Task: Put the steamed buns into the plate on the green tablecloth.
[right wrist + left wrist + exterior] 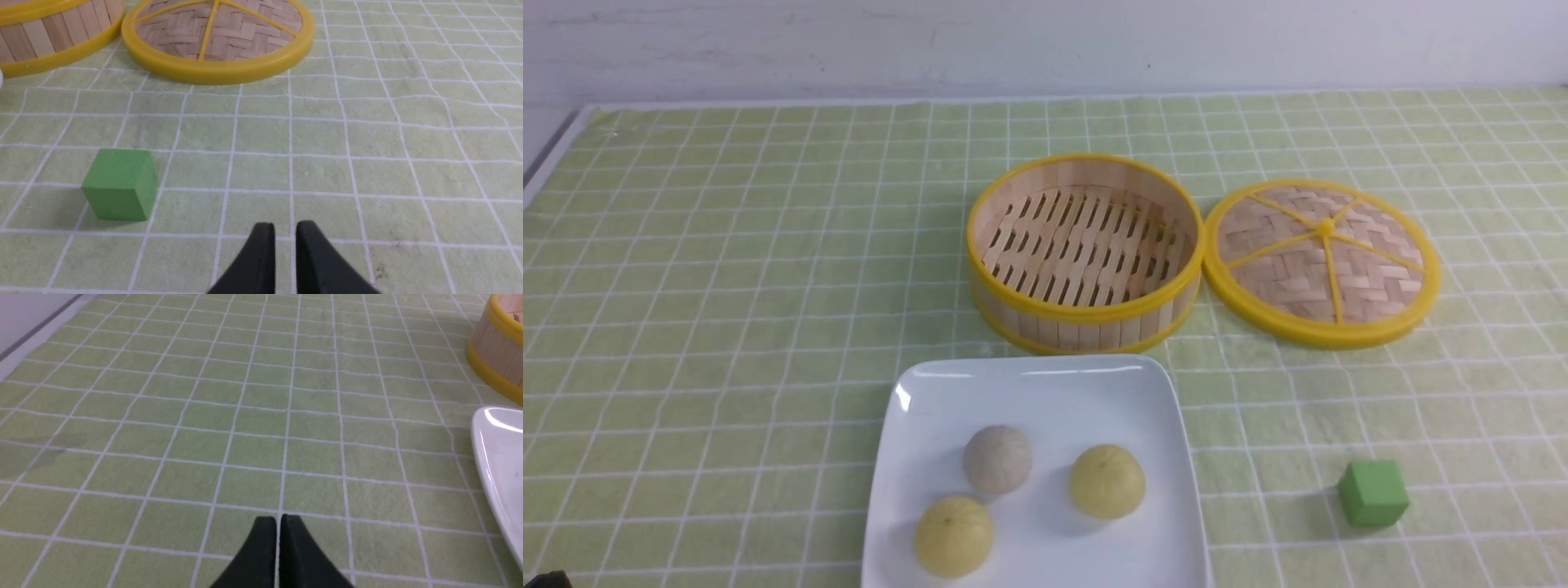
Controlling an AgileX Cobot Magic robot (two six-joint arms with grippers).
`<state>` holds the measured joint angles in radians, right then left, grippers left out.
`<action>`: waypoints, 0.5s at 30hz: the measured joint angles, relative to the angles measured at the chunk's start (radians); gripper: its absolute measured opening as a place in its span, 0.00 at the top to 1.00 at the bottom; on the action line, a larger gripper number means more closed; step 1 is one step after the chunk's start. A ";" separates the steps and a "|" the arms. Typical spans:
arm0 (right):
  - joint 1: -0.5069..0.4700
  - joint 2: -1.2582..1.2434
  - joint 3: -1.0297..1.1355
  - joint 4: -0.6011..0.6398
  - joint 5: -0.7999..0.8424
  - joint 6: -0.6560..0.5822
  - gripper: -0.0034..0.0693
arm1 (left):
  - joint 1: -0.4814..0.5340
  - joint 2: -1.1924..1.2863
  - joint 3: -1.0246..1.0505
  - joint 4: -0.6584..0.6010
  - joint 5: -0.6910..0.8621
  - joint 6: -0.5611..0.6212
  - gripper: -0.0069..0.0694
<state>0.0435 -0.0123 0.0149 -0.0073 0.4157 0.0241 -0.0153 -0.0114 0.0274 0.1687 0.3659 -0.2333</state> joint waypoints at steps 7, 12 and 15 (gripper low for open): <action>0.000 0.000 0.000 0.000 0.000 0.000 0.79 | 0.000 0.000 -0.001 0.000 0.004 0.000 0.84; 0.000 0.000 0.000 0.000 0.000 0.000 0.78 | 0.000 0.000 -0.001 0.000 0.004 0.000 0.84; 0.000 0.000 0.000 0.000 0.000 0.000 0.77 | 0.000 0.000 -0.001 0.001 0.004 0.000 0.84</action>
<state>0.0435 -0.0123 0.0149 -0.0073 0.4157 0.0241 -0.0153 -0.0114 0.0264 0.1694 0.3703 -0.2333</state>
